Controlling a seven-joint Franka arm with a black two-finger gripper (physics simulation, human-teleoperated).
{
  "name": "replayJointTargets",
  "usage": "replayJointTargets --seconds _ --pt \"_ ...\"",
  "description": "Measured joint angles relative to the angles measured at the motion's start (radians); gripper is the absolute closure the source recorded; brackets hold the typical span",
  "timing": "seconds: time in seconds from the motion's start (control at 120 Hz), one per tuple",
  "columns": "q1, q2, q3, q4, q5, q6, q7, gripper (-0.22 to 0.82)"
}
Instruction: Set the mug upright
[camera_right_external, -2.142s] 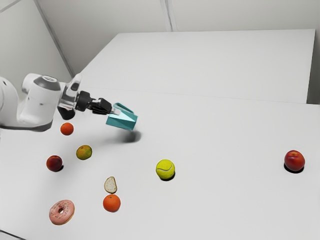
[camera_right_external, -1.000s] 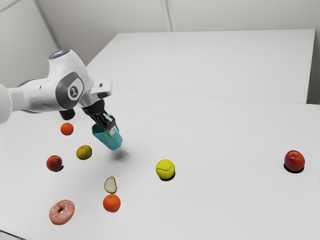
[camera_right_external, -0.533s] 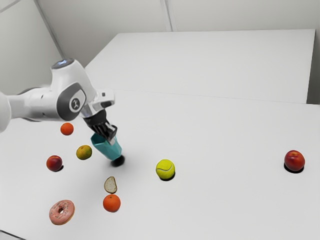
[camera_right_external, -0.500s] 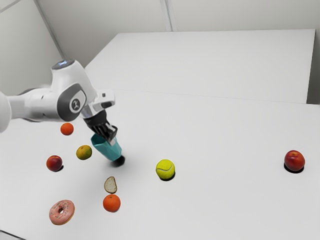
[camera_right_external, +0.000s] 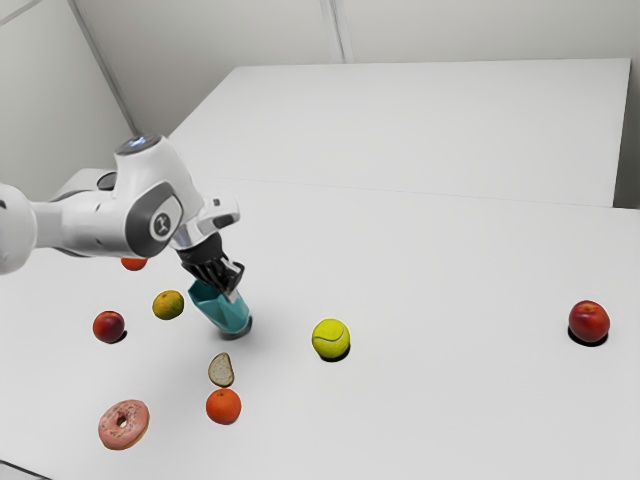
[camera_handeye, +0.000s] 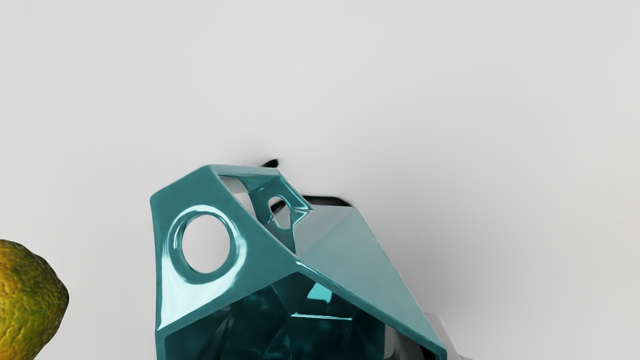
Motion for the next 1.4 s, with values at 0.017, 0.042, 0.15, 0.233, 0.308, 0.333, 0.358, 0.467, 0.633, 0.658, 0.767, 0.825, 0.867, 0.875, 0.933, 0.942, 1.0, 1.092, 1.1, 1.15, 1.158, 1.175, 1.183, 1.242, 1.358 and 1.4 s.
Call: replayJointTargets --seconds 0.017,0.042,0.15,0.233,0.308,0.333,0.358,0.467,0.633,0.658,0.767,0.825,0.867,0.875,0.933,0.942,1.0,1.092,1.1,1.15,1.158,1.175,1.183,1.242,1.358,1.4 --pt "0.000 0.002 0.000 0.000 0.000 0.000 -0.002 0.78" --pt "0.000 0.006 0.000 0.000 0.000 0.001 -0.005 0.78" --pt "-0.001 0.023 -0.001 0.001 0.000 0.004 -0.015 0.78" --pt "-0.006 0.033 -0.001 0.002 0.001 0.010 -0.023 0.79" --pt "-0.010 0.037 -0.001 0.002 0.001 0.015 -0.029 0.78" --pt "-0.010 0.037 -0.001 0.002 0.000 0.016 -0.030 0.76" --pt "-0.011 0.035 -0.001 0.002 -0.001 0.017 -0.031 0.73" --pt "-0.014 0.018 -0.001 0.004 -0.005 0.018 -0.033 0.56" --pt "-0.019 -0.015 -0.001 0.013 -0.007 0.014 -0.036 0.27" --pt "-0.019 -0.019 -0.001 0.018 -0.008 0.013 -0.036 0.25" --pt "-0.019 -0.035 -0.001 0.064 -0.010 -0.023 -0.036 0.16" --pt "-0.025 -0.037 0.000 0.104 -0.013 -0.058 -0.037 0.12" --pt "-0.027 -0.038 0.000 0.136 -0.015 -0.090 -0.038 0.11" --pt "-0.027 -0.038 0.000 0.143 -0.015 -0.097 -0.038 0.10" --pt "-0.028 -0.037 0.000 0.190 -0.017 -0.146 -0.039 0.08" --pt "-0.027 -0.036 0.000 0.197 -0.017 -0.154 -0.039 0.08" --pt "-0.024 -0.032 0.001 0.250 -0.019 -0.206 -0.040 0.07" --pt "-0.024 -0.023 0.001 0.334 -0.020 -0.292 -0.041 0.05" --pt "-0.024 -0.022 0.001 0.341 -0.020 -0.299 -0.041 0.05" --pt "-0.023 -0.013 0.001 0.393 -0.019 -0.346 -0.042 0.04" --pt "-0.023 -0.011 0.001 0.401 -0.018 -0.353 -0.042 0.04" --pt "-0.023 -0.008 0.001 0.417 -0.018 -0.368 -0.042 0.04" --pt "-0.023 -0.006 0.001 0.426 -0.017 -0.375 -0.042 0.04" --pt "-0.025 0.006 0.001 0.478 -0.014 -0.424 -0.042 0.04" --pt "-0.030 0.033 0.000 0.589 -0.002 -0.520 -0.043 0.03" --pt "-0.032 0.040 0.000 0.622 0.005 -0.551 -0.043 0.03"
